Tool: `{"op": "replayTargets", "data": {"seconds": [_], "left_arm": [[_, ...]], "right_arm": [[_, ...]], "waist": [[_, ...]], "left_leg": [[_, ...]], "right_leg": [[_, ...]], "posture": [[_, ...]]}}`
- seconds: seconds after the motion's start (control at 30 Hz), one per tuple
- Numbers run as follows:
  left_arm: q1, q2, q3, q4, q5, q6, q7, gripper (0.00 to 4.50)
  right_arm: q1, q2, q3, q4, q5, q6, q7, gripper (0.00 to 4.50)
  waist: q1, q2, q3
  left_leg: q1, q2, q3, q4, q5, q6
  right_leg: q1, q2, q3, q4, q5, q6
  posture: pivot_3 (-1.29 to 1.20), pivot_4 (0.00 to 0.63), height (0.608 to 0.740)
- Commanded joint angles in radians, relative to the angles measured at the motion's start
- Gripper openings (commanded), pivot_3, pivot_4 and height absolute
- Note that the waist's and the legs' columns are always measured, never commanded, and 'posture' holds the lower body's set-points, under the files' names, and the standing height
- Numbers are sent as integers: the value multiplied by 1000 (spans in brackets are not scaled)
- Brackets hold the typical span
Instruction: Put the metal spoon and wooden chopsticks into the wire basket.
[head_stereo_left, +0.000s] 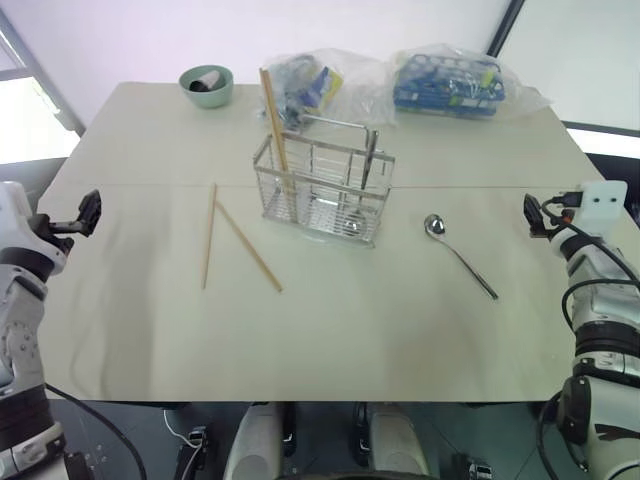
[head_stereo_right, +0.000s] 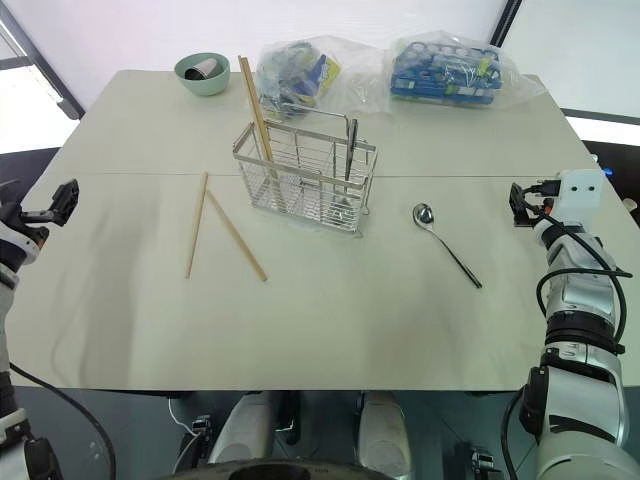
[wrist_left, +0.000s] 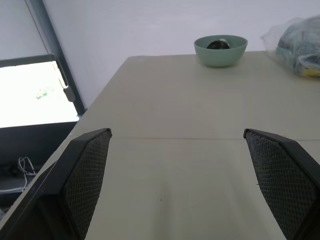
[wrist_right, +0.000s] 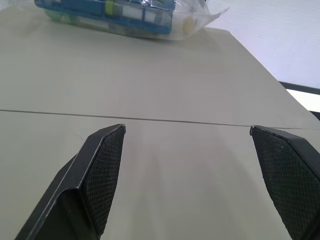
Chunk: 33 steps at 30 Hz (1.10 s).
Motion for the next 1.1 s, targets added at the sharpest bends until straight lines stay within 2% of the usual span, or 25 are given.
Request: {"op": "replayTargets", "data": {"seconds": [0.03, 0.73, 0.93, 1.03, 1.1], "left_arm": [[-24, 19, 13, -14, -5, -25, -6, 4458], [-103, 44, -5, -25, -41, 22, -19, 4458], [-152, 102, -75, -169, -146, 133, -119, 4458], [-173, 152, -145, -302, -254, 192, -226, 4458], [-209, 158, -184, -348, -314, 220, -256, 4458]], "right_arm": [[-19, -27, -23, -28, 6, -19, -8, 4103], [-101, -75, -3, -11, 3, -1, 54, 4103], [-171, -163, 69, -49, 27, 84, 315, 4103], [-207, -230, 167, -77, -14, 179, 492, 4103], [-219, -252, 234, -94, -49, 253, 553, 4103]], "waist": [[0, 0, 0], [0, 0, 0], [-1, 0, 0], [0, 0, 1], [0, 0, 1]], "left_leg": [[0, 0, 0, 0, 0, 0], [0, 0, 0, 0, 1, -1], [0, 0, 0, 0, 1, -2], [0, 0, 0, 0, 2, -3], [0, 0, 0, 0, 1, -2]], "right_leg": [[0, 0, 0, 0, 0, 0], [0, 0, 0, 0, 0, 0], [0, 0, 0, 0, 0, 0], [0, 0, 0, -1, 0, 0], [0, 0, 0, -1, 0, 0]], "posture": [[0, 150, 708], [0, 150, 708], [0, 150, 708], [0, 150, 708], [0, 150, 708]]}}
